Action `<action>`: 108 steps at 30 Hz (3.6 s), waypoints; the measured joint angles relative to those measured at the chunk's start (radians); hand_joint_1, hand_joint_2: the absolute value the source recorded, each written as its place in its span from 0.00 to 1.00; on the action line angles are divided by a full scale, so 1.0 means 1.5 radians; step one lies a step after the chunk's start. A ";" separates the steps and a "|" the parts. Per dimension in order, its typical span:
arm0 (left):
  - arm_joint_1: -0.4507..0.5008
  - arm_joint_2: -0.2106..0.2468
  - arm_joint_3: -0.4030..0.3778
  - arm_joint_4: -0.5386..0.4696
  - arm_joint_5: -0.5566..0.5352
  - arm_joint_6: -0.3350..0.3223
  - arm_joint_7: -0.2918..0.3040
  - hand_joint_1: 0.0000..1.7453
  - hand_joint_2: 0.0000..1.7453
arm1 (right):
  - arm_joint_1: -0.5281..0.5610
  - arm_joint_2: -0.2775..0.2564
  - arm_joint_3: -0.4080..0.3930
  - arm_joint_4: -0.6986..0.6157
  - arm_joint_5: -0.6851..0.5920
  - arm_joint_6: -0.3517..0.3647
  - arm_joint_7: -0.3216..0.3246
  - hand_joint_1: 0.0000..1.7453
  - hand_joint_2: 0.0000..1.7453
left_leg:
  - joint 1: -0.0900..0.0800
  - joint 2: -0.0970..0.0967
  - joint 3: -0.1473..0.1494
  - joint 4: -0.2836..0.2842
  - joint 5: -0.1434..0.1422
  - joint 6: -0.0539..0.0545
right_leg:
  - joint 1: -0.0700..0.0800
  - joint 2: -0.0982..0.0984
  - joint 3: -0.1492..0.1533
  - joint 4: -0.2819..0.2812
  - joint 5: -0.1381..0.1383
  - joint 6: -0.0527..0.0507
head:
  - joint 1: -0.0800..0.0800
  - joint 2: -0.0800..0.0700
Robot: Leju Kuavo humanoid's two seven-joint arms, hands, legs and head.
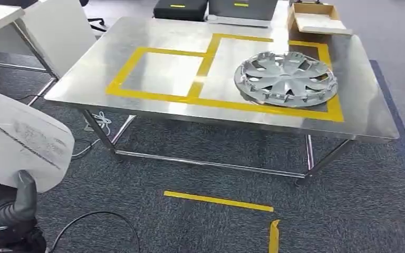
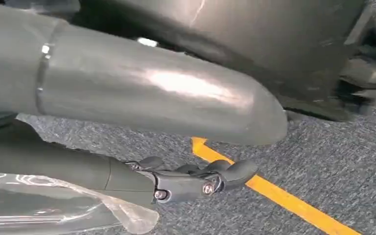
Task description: Take the parts from the cabinet and place them on the table.
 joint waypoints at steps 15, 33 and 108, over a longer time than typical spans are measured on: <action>0.002 0.000 -0.001 0.002 0.008 0.006 -0.005 1.00 1.00 | 0.002 0.000 -0.004 -0.002 0.002 -0.047 -0.035 0.00 0.00 | 0.002 0.000 -0.071 0.170 -0.092 -0.036 | 0.000 -0.002 0.096 -0.194 0.098 -0.032 | -0.005 0.000; 0.042 -0.007 0.009 -0.016 0.021 0.007 -0.015 1.00 1.00 | 0.011 0.009 -0.004 -0.002 0.011 -0.093 -0.074 0.00 0.00 | -0.002 -0.001 0.008 -0.003 -0.004 0.001 | 0.001 -0.001 -0.002 -0.006 0.031 -0.004 | 0.004 0.000; 0.029 -0.004 0.020 0.058 -0.073 -0.022 0.015 1.00 1.00 | -0.005 -0.011 -0.085 -0.016 -0.062 -0.002 -0.005 0.00 0.00 | -0.002 0.011 -0.060 0.206 -0.128 -0.033 | 0.007 0.019 0.063 -0.172 0.105 -0.037 | -0.001 0.000</action>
